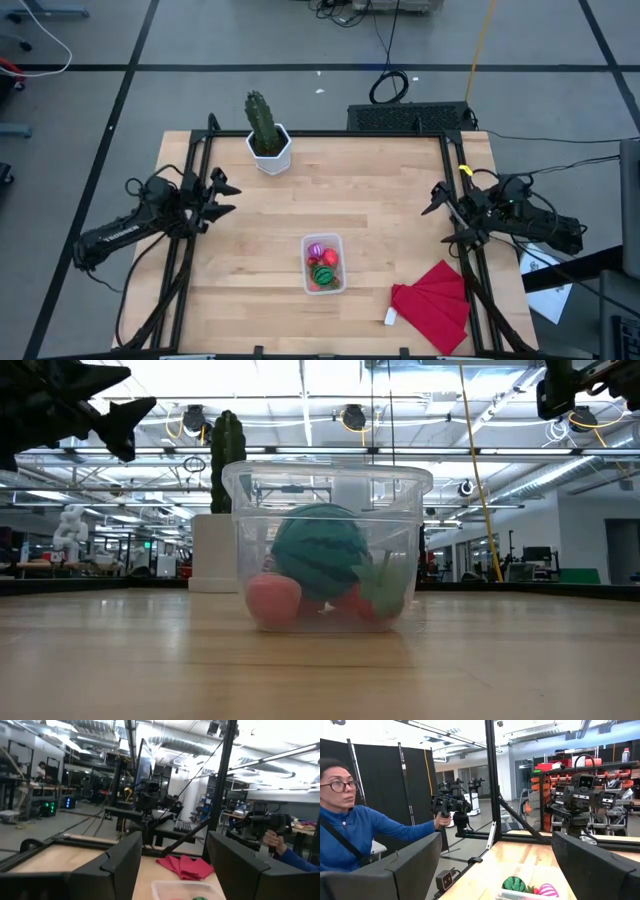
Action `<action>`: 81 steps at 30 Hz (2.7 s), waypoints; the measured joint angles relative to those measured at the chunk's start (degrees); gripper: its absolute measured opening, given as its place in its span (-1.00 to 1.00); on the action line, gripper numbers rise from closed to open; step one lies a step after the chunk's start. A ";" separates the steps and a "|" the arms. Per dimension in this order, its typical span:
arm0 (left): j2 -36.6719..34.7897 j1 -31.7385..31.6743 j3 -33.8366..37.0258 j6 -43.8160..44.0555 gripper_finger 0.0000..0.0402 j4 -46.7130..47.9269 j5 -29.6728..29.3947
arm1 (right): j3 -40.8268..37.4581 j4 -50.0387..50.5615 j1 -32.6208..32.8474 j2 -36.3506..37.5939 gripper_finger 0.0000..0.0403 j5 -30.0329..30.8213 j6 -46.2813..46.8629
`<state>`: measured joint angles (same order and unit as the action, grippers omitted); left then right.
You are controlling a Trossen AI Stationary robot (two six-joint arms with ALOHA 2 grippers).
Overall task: Pick and placing Produce into tupperware
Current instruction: Return to Home Position
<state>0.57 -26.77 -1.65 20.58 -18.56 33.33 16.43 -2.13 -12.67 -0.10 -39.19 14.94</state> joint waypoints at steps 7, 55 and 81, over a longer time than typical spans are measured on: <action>-0.27 13.07 0.02 -8.22 0.14 4.74 -15.21 | -1.52 0.07 0.00 0.02 0.84 0.08 -0.48; -0.20 20.67 1.03 -6.96 0.14 14.22 -38.98 | -15.56 -11.34 -16.20 -0.02 0.84 -12.90 7.11; -0.18 34.62 0.94 -3.01 0.14 14.92 -73.69 | -15.58 -4.36 -11.67 -0.19 0.84 25.70 2.10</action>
<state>0.38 7.84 -0.71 17.57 -3.64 -40.36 0.85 -6.50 -24.34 -0.29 -13.49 17.05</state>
